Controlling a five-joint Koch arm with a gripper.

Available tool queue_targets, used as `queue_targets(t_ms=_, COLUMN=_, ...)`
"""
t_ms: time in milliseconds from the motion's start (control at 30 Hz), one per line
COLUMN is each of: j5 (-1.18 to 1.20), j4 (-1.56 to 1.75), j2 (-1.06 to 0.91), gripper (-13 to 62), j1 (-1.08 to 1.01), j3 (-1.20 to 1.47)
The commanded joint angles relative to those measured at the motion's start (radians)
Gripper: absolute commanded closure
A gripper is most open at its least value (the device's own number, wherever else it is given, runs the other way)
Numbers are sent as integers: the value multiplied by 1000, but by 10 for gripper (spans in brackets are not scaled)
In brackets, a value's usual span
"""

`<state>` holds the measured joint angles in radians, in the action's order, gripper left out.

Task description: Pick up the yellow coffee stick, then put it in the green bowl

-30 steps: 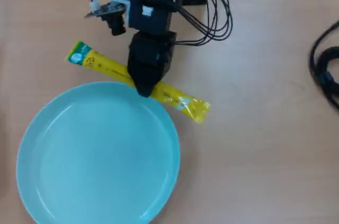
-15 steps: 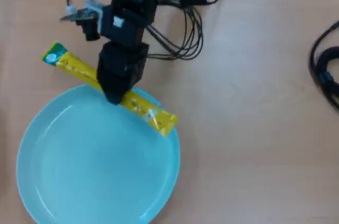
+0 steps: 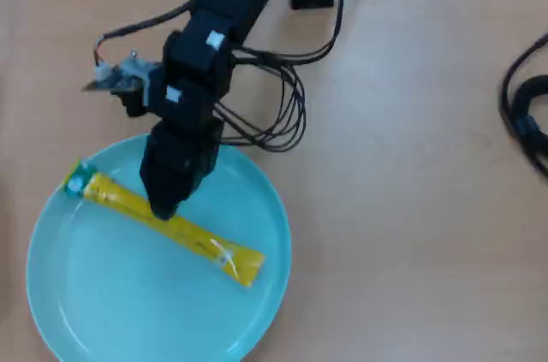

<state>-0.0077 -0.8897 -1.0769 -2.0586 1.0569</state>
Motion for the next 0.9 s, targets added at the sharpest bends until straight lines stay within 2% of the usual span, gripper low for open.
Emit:
queue_targets(t_ms=0, j5=0, j4=94, j2=-3, gripper=251, j1=3, j3=-109)
queue_targets(t_ms=167, j5=2, j4=89, j2=11, gripper=180, j1=8, j3=-107)
queue_targets(t_ms=467, j5=9, j4=72, j2=11, gripper=180, j1=6, j3=-104)
queue_targets(t_ms=667, j5=61, j4=-72, j2=-3, gripper=190, j1=12, j3=-97)
queue_targets(t_ms=867, j5=133, j4=-51, j2=-25, gripper=178, j1=64, j3=83)
